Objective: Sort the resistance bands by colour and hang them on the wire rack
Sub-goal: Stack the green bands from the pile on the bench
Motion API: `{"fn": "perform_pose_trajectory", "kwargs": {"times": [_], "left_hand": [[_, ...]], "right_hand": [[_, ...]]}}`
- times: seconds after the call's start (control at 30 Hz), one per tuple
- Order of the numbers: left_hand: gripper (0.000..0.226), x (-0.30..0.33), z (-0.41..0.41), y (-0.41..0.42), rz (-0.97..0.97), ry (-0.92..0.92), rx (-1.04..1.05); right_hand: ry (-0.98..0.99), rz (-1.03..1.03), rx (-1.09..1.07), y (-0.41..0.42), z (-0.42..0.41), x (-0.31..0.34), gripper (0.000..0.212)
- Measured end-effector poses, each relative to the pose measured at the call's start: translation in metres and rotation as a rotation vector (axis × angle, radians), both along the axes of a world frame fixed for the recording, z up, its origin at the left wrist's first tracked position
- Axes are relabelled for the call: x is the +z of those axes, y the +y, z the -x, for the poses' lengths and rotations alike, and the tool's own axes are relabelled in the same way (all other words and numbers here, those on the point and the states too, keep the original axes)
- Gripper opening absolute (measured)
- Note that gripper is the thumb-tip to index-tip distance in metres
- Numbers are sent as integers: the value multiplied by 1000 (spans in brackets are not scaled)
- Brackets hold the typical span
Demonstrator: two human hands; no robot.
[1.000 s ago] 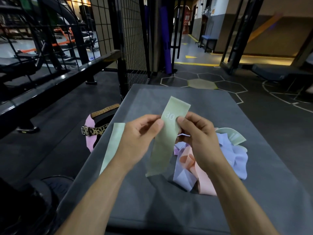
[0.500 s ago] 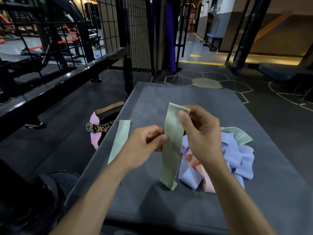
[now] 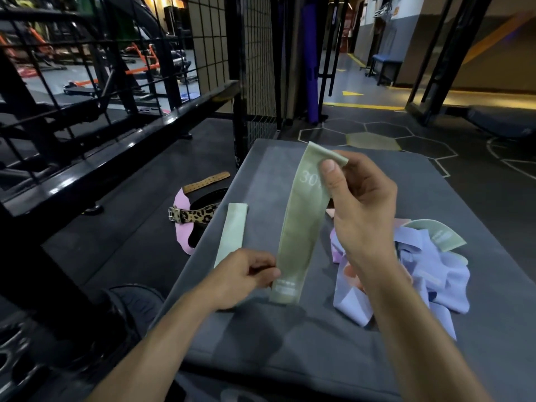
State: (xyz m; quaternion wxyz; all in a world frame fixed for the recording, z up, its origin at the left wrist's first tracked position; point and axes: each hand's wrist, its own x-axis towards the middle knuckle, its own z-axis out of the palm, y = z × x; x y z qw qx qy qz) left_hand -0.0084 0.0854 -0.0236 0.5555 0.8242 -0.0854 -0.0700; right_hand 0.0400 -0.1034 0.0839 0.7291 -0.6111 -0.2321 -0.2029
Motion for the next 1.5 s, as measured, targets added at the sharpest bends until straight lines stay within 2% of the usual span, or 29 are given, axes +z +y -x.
{"fn": "perform_pose_trajectory", "kwargs": {"times": [0.13,0.2,0.4,0.57,0.7,0.8,1.03,1.5], "left_hand": [[15,4,7,14,72,71,113],[9,5,11,22,100,104,204],[16,1,16,49,86,163,386],[13,-3,15,71,88,238,463],[18,-4,11,81,-14,342,489],[25,-4,4,86,-160,405,475],[25,0,-7,91,-307,441,440],[20,1,-18,86,-322,518,386]], "right_hand": [[31,7,-6,14,0,1,10],[62,10,-5,22,-4,2,2],[185,132,-6,59,-58,-1,7],[418,267,115,99,-108,-20,8],[589,415,192,128,-137,-48,9],[663,527,228,141,-157,-69,6],[619,885,204,166,-182,-99,7],[582,832,112,179,-197,-143,4]]}}
